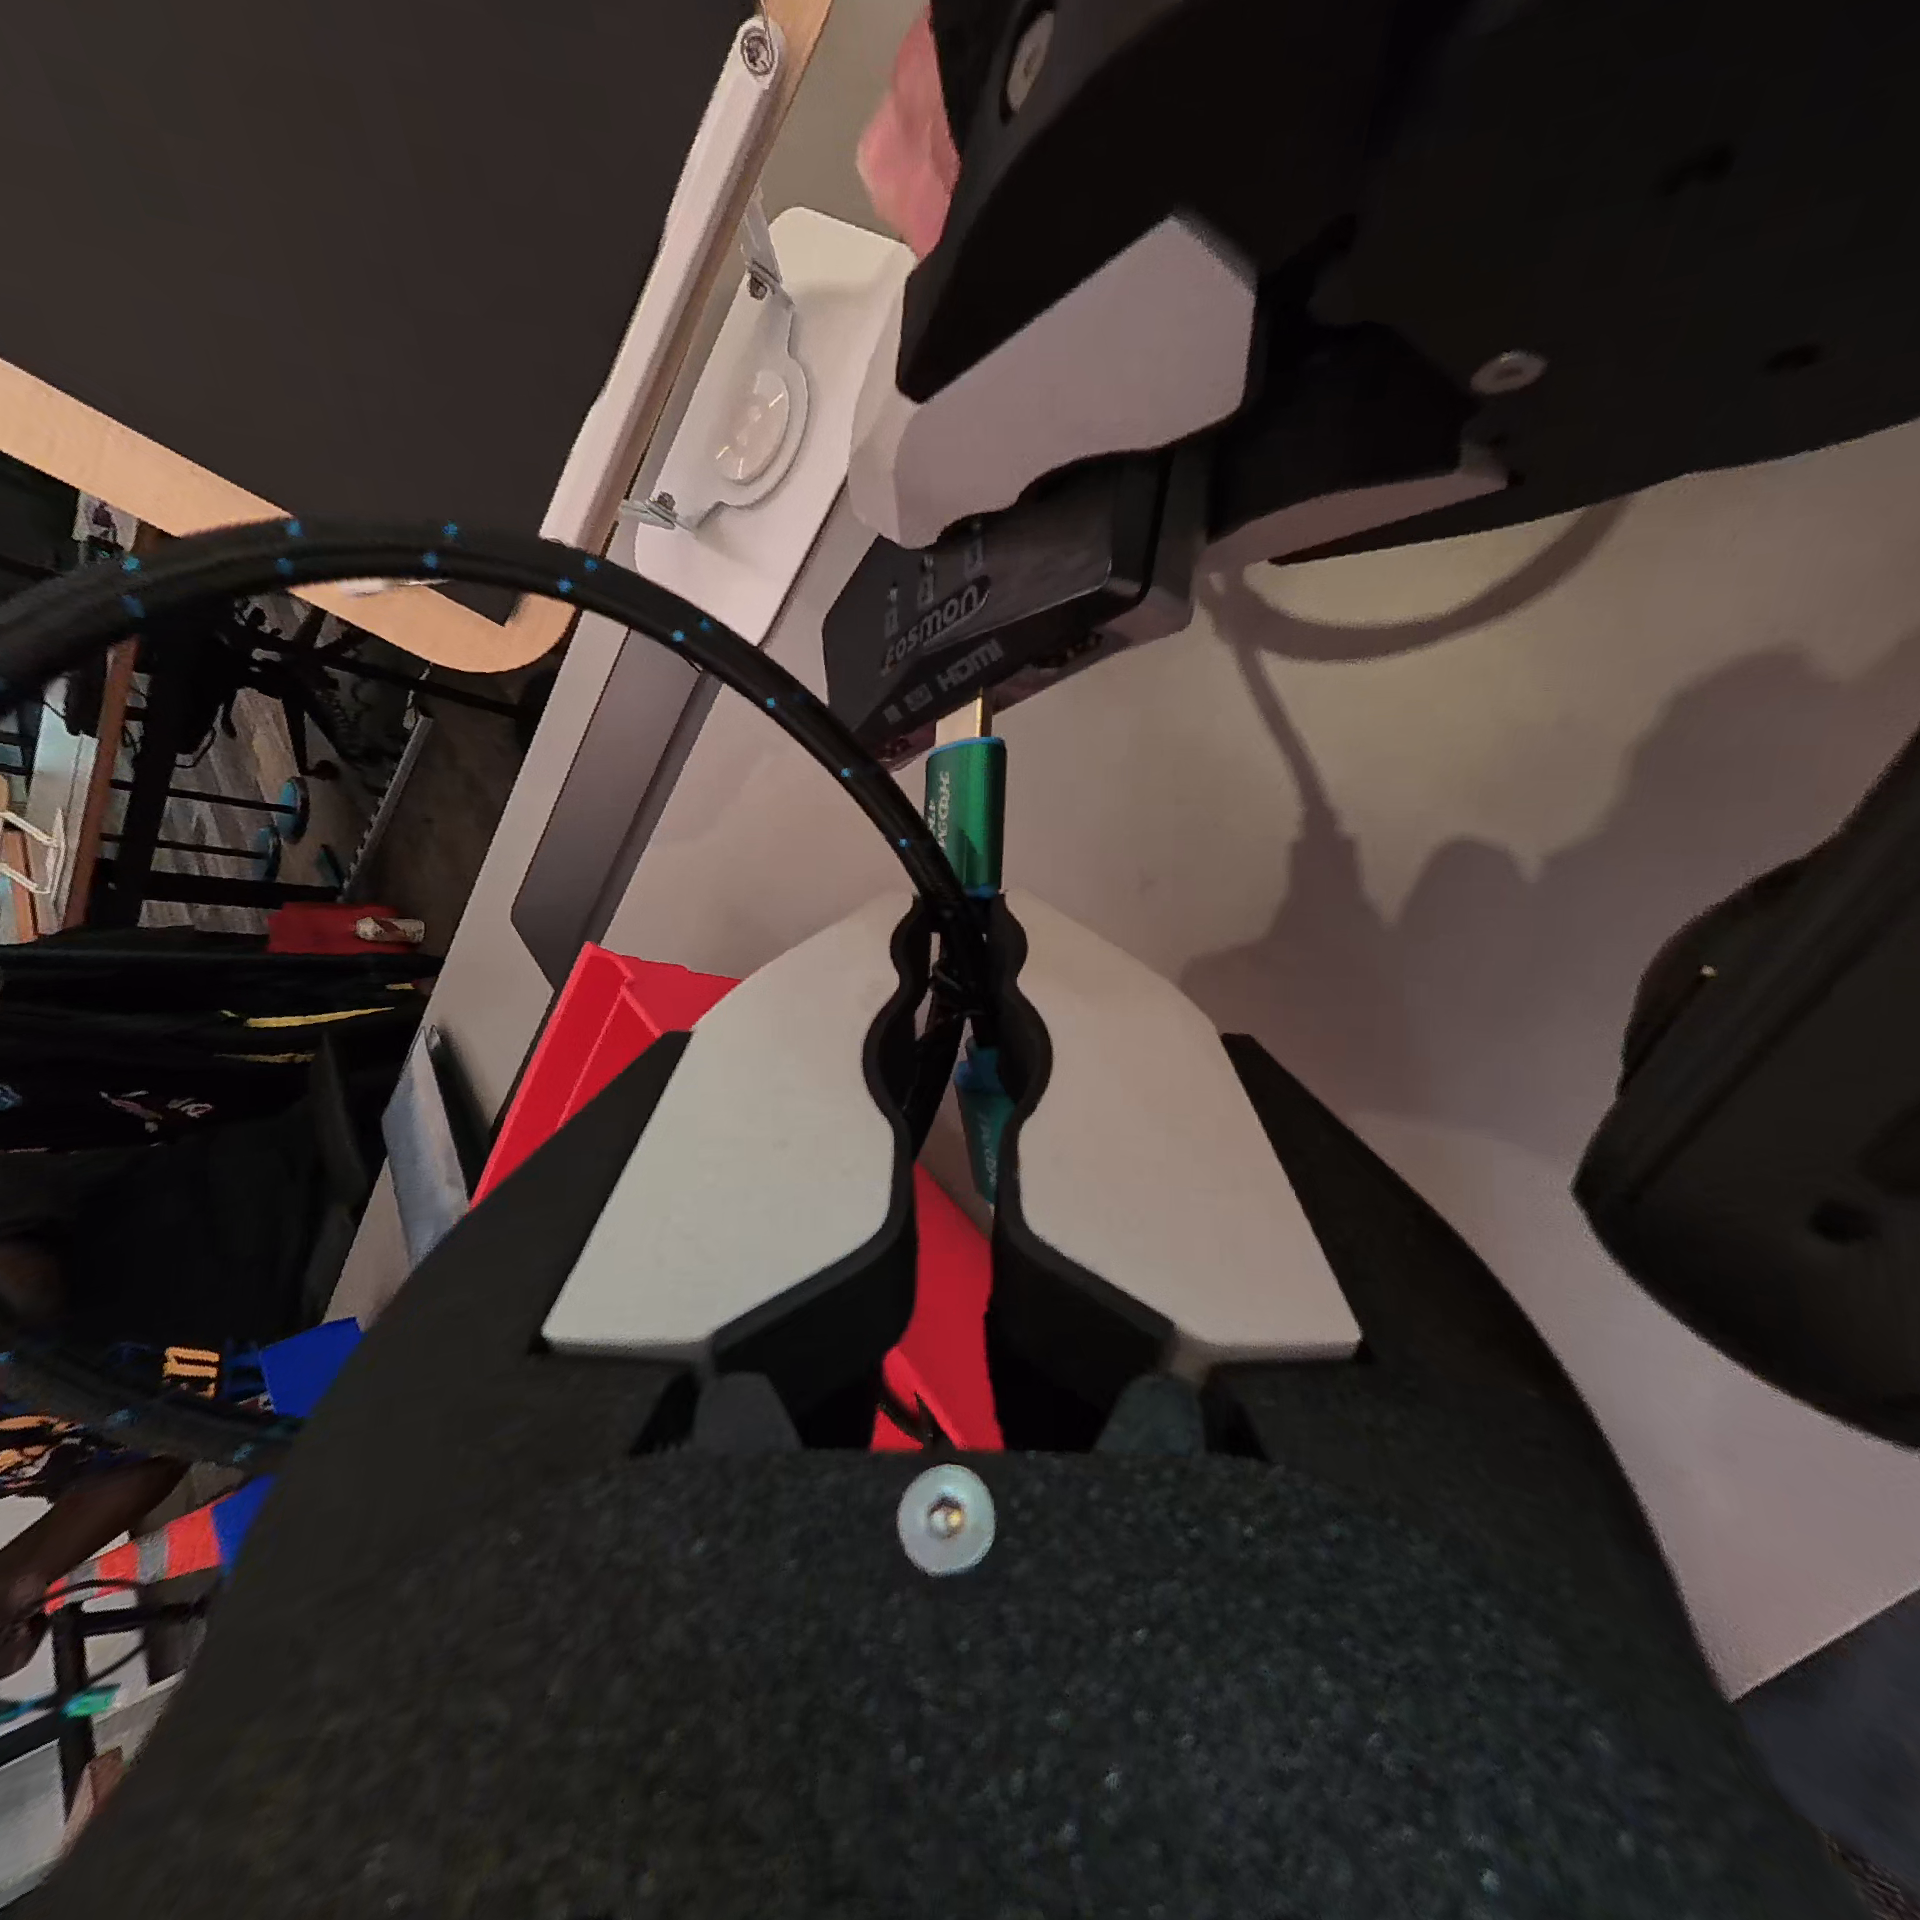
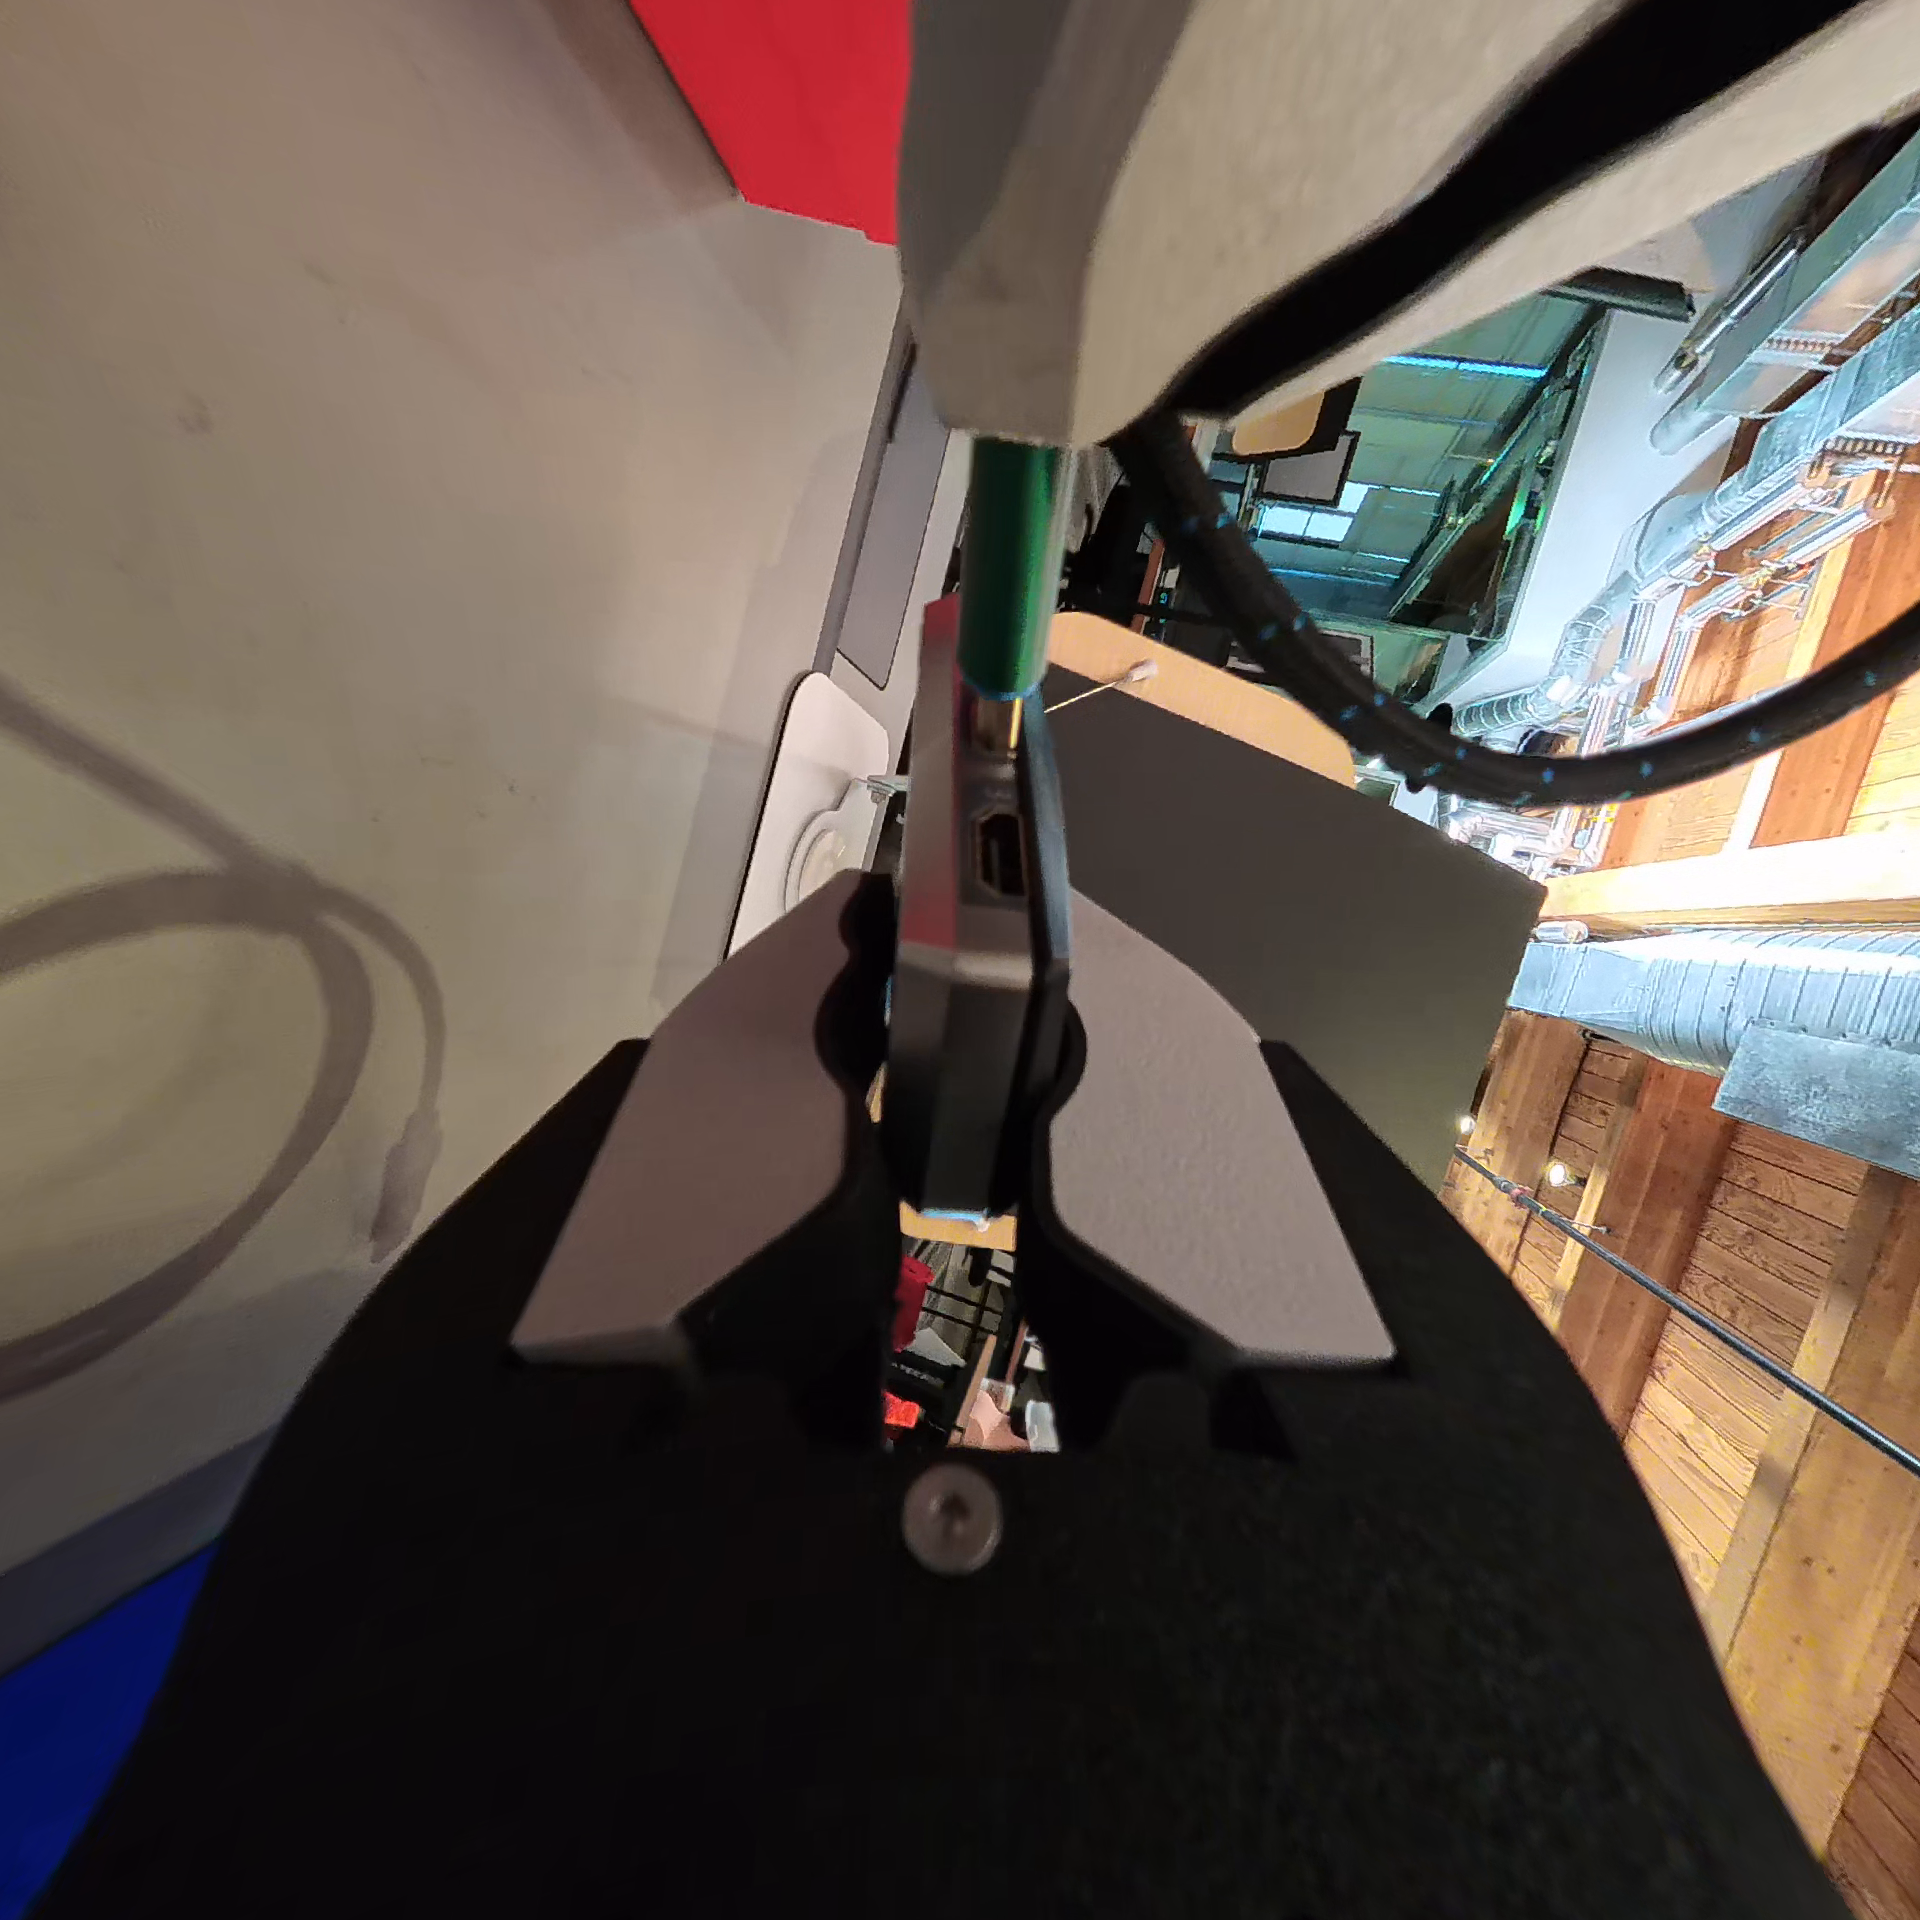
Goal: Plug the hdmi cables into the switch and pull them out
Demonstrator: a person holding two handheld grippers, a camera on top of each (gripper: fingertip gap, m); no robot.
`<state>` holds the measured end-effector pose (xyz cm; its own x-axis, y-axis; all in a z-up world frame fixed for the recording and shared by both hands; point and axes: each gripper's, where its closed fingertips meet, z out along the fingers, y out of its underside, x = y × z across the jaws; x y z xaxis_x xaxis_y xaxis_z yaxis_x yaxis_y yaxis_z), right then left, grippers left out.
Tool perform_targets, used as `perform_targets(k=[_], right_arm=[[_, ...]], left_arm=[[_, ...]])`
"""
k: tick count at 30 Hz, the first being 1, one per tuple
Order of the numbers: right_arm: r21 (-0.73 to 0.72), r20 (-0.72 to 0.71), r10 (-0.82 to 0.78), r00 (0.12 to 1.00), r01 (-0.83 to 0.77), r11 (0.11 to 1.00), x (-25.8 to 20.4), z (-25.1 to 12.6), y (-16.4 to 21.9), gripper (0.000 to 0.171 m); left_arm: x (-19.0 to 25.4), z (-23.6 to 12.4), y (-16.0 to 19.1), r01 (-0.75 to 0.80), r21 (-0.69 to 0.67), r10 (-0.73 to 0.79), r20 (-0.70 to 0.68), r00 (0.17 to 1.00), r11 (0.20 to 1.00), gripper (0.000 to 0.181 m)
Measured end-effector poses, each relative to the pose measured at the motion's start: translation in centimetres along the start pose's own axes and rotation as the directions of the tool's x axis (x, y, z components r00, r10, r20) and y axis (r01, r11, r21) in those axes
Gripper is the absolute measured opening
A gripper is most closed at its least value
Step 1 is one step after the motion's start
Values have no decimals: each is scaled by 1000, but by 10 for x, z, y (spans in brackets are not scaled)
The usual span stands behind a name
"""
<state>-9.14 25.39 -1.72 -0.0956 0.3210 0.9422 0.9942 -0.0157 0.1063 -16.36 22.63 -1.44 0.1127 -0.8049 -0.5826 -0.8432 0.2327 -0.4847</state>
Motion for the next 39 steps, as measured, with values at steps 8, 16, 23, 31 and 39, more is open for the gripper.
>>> perform_targets(k=[8, 16, 23, 31, 39], right_arm=[[19, 30, 81, 996, -81, 997, -2, 2, -1, 24], [11, 23, 133, 991, -133, 991, 0, 5, 0, 24], [-7, 41, 126, 991, -126, 992, -3, 6, 4, 23], [-20, 53, 146, 988, -145, 989, -3, 7, 8, 23], [46, 101, 238, 966, -243, 969, -3, 8, 3, 24]], left_arm=[[-5, 0, -3, 47, 23, -47, 19, 999, 999, 9], [-9, 1, -4, 121, 94, -127, 56, 990, 988, 9], [-9, 6, -7, 143, 192, -160, 78, 984, 971, 9], [-12, 7, -13, 58, 199, -91, 160, 983, 978, 9], [-18, -1, -16, -5, 289, -73, 259, 963, 957, 11]])
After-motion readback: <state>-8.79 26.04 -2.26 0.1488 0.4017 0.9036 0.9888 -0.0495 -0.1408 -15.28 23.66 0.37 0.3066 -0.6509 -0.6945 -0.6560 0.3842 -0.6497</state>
